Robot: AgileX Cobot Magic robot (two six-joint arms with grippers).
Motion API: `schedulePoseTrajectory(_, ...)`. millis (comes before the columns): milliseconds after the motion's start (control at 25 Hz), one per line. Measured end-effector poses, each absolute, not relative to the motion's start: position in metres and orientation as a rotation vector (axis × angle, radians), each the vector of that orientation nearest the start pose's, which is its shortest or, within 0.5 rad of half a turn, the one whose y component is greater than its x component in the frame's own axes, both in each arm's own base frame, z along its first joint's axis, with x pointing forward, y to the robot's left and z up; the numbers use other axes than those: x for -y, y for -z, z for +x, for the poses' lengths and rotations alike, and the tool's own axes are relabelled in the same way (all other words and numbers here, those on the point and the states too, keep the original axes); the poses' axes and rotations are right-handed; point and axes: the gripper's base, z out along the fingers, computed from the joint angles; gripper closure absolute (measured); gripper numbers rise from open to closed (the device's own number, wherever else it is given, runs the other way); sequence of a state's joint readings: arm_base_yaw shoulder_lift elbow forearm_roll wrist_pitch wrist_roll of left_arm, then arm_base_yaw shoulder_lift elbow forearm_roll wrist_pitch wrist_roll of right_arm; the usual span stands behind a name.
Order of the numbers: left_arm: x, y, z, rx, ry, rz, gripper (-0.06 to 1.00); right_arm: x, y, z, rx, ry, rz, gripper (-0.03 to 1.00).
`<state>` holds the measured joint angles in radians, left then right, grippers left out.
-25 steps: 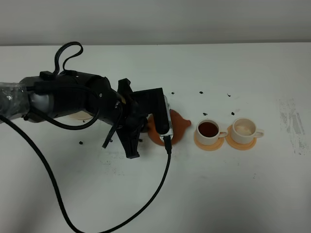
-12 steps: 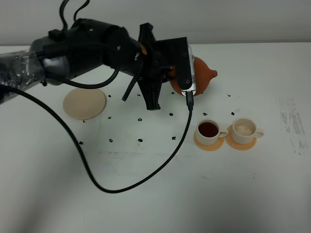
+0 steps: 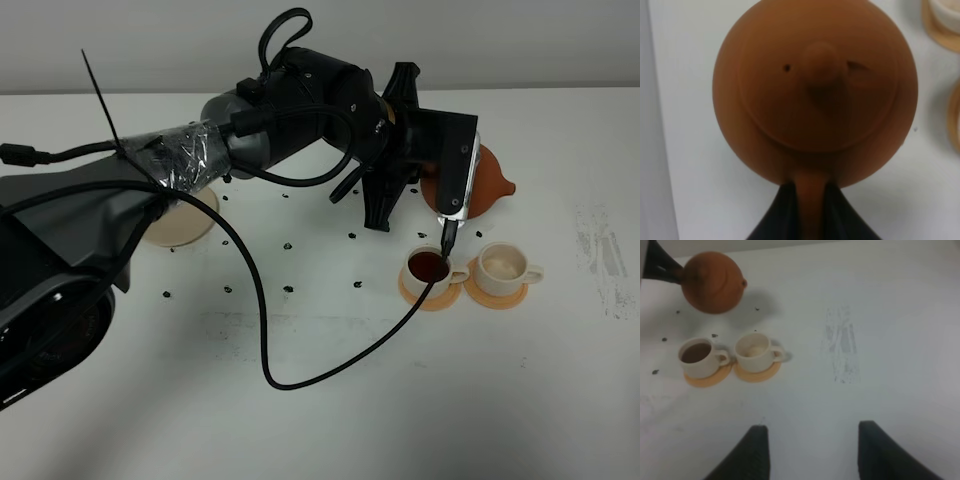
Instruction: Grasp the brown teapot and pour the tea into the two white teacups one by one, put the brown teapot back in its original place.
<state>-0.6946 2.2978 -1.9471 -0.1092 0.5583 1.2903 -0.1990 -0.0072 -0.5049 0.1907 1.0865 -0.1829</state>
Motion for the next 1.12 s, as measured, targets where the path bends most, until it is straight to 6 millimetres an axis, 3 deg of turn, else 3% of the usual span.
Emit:
schedulePoseTrajectory(600,0.3533,-0.1977,0.3998,-0.974,-0.364,2.123,0.82,-0.0166,-0.2777,-0.0053,-2.043,0.010,0.003,0.54)
schedulePoseTrajectory(1120,0.3533,-0.1978,0.3999,-0.777,-0.457,2.219,0.82,-0.0166,-0.2777,-0.0053,-2.043,0.010,0.003,0.54)
